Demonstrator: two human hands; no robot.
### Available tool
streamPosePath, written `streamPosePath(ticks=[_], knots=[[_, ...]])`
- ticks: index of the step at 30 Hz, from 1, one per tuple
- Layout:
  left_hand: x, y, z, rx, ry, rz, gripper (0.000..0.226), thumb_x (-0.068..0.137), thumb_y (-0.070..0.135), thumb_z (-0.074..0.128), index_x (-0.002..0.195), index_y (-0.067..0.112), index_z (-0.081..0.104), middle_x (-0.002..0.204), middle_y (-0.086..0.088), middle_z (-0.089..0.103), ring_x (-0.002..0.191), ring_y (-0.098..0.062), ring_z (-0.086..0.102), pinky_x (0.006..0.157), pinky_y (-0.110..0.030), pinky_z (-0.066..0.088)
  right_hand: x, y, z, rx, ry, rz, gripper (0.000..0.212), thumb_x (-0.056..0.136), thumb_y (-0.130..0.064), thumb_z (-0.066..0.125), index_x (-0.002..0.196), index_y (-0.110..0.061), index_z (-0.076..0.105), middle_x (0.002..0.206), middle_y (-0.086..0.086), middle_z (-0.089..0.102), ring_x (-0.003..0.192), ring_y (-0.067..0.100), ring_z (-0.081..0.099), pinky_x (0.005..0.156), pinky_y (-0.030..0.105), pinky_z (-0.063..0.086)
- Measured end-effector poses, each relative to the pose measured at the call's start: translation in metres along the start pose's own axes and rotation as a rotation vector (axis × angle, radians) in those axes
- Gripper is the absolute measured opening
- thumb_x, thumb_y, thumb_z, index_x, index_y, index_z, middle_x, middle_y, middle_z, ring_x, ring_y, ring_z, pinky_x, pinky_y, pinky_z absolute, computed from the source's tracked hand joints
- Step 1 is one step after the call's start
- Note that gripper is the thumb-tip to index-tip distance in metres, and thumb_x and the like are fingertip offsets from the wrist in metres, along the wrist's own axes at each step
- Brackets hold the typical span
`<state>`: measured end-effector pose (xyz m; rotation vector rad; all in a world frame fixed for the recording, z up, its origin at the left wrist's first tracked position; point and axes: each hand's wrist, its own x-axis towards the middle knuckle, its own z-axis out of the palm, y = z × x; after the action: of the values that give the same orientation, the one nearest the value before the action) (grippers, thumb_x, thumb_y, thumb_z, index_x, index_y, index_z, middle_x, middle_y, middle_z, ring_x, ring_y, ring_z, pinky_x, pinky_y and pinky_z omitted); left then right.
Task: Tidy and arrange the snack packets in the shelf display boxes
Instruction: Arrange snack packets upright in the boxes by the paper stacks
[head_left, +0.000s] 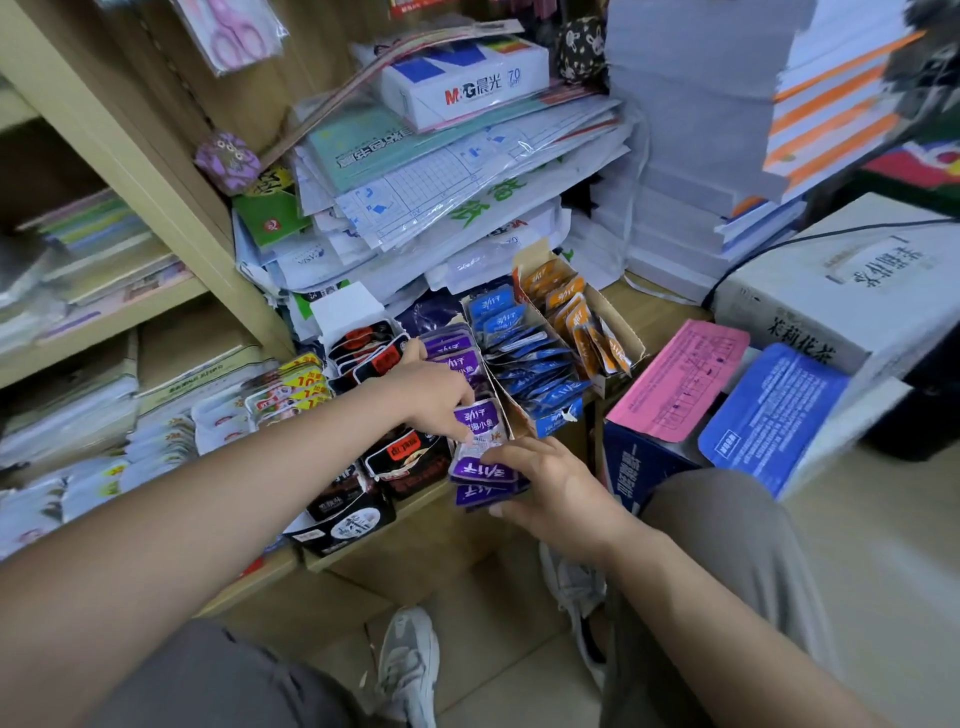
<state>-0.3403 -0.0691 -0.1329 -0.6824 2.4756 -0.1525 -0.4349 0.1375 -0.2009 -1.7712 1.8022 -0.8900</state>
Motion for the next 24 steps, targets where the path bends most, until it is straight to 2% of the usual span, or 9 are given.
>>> streamPosePath(ticks=[1, 3, 4, 6, 10, 13, 19, 24], knots=[[0.000, 0.001, 0.000, 0.015, -0.038, -0.012, 0.049, 0.089, 0.070, 0.055, 0.111, 0.026, 0.063, 0.084, 0.005, 0.063, 0.104, -0.021, 0.057, 0.106, -0.048, 0.013, 0.001, 0.000, 0.000, 0.004, -0.002, 0.002, 0.056, 0.085, -0.038, 0.076, 0.137, -0.031, 0.055, 0.136, -0.009, 0.055, 0.121, 0.012, 0.042, 0.100, 0.028, 0.039], [0.002, 0.001, -0.001, 0.032, -0.125, -0.048, 0.069, 0.090, 0.075, 0.048, 0.141, 0.029, 0.049, 0.117, -0.001, 0.065, 0.133, -0.023, 0.046, 0.116, -0.053, -0.001, 0.003, -0.001, -0.001, 0.010, -0.017, 0.003, 0.057, 0.085, -0.039, 0.076, 0.137, -0.033, 0.055, 0.135, -0.009, 0.056, 0.121, 0.014, 0.044, 0.101, 0.033, 0.042], [0.002, 0.000, -0.003, 0.042, -0.157, -0.054, 0.078, 0.089, 0.077, 0.046, 0.150, 0.028, 0.040, 0.134, -0.003, 0.060, 0.145, -0.023, 0.034, 0.117, -0.053, -0.007, 0.004, 0.000, 0.000, 0.011, -0.023, 0.003, 0.057, 0.085, -0.039, 0.077, 0.137, -0.034, 0.054, 0.134, -0.009, 0.057, 0.121, 0.014, 0.044, 0.101, 0.035, 0.043], [0.003, -0.001, -0.004, 0.041, -0.185, -0.053, 0.088, 0.087, 0.080, 0.047, 0.156, 0.027, 0.031, 0.147, -0.005, 0.049, 0.151, -0.021, 0.020, 0.118, -0.051, -0.013, 0.006, 0.000, 0.000, 0.010, -0.031, 0.010, 0.058, 0.084, -0.039, 0.077, 0.138, -0.033, 0.054, 0.133, -0.008, 0.057, 0.121, 0.015, 0.045, 0.102, 0.038, 0.043], [0.010, -0.003, -0.003, 0.031, -0.193, -0.081, 0.098, 0.078, 0.084, 0.056, 0.156, 0.030, 0.031, 0.149, -0.012, 0.043, 0.151, -0.026, 0.016, 0.119, -0.051, -0.016, 0.008, -0.002, 0.002, 0.014, -0.037, 0.021, 0.058, 0.085, -0.043, 0.076, 0.137, -0.035, 0.054, 0.131, -0.008, 0.057, 0.120, 0.016, 0.046, 0.100, 0.042, 0.046], [0.017, -0.003, 0.001, 0.068, -0.226, -0.102, 0.104, 0.072, 0.088, 0.056, 0.155, 0.032, 0.030, 0.150, -0.013, 0.040, 0.151, -0.030, 0.010, 0.118, -0.054, -0.017, 0.008, -0.001, 0.003, 0.018, -0.035, 0.013, 0.057, 0.084, -0.045, 0.076, 0.136, -0.035, 0.055, 0.129, -0.009, 0.058, 0.119, 0.015, 0.047, 0.099, 0.043, 0.047], [0.017, 0.003, -0.005, 0.080, -0.260, -0.103, 0.085, 0.079, 0.084, 0.053, 0.147, 0.032, 0.045, 0.142, -0.006, 0.049, 0.147, -0.027, 0.018, 0.116, -0.057, -0.018, 0.002, -0.002, 0.003, 0.028, -0.023, 0.024, 0.058, 0.085, -0.042, 0.076, 0.138, -0.035, 0.053, 0.135, -0.010, 0.056, 0.121, 0.013, 0.042, 0.100, 0.042, 0.046], [0.011, 0.006, -0.003, 0.002, -0.205, -0.123, 0.080, 0.086, 0.080, 0.044, 0.151, 0.034, 0.040, 0.152, -0.010, 0.042, 0.154, -0.030, 0.002, 0.117, -0.053, -0.020, 0.001, -0.002, 0.003, 0.012, -0.015, 0.006, 0.057, 0.086, -0.041, 0.076, 0.138, -0.034, 0.053, 0.136, -0.010, 0.056, 0.122, 0.014, 0.044, 0.101, 0.042, 0.046]])
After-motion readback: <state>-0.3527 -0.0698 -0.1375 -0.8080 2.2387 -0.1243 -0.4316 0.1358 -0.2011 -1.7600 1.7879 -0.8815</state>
